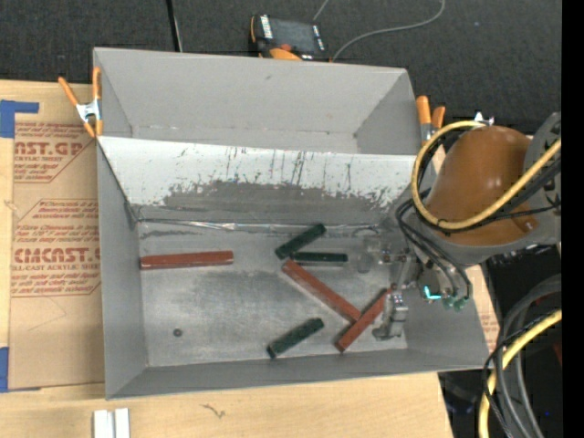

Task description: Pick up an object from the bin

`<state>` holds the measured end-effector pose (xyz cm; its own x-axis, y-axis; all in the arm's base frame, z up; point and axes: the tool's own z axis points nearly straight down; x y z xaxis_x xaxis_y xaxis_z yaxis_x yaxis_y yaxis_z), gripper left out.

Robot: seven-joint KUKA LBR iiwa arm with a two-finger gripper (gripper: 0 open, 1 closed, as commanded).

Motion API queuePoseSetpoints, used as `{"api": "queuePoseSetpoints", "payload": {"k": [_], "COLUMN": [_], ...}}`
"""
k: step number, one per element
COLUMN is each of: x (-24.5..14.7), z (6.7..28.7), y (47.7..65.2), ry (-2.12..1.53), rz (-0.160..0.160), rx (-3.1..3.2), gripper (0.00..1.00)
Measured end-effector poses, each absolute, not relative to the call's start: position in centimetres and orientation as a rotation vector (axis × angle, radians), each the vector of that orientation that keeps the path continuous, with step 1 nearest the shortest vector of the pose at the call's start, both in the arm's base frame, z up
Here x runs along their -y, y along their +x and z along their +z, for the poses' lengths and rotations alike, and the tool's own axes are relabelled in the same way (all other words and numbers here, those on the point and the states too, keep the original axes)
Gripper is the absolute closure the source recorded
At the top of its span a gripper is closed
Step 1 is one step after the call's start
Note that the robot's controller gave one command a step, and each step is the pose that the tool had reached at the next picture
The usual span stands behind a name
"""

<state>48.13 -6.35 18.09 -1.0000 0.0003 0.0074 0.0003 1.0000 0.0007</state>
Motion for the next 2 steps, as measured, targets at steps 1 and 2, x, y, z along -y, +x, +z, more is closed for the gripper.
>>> {"api": "queuePoseSetpoints", "payload": {"k": [1, 2], "x": [6.13, 6.11], "z": [6.88, 7.1], "y": [49.36, 49.33], "ry": [0.287, 0.287], "rz": [0.0, 0.0], "rx": [3.134, 3.131], "gripper": [0.0, 1.0]}}
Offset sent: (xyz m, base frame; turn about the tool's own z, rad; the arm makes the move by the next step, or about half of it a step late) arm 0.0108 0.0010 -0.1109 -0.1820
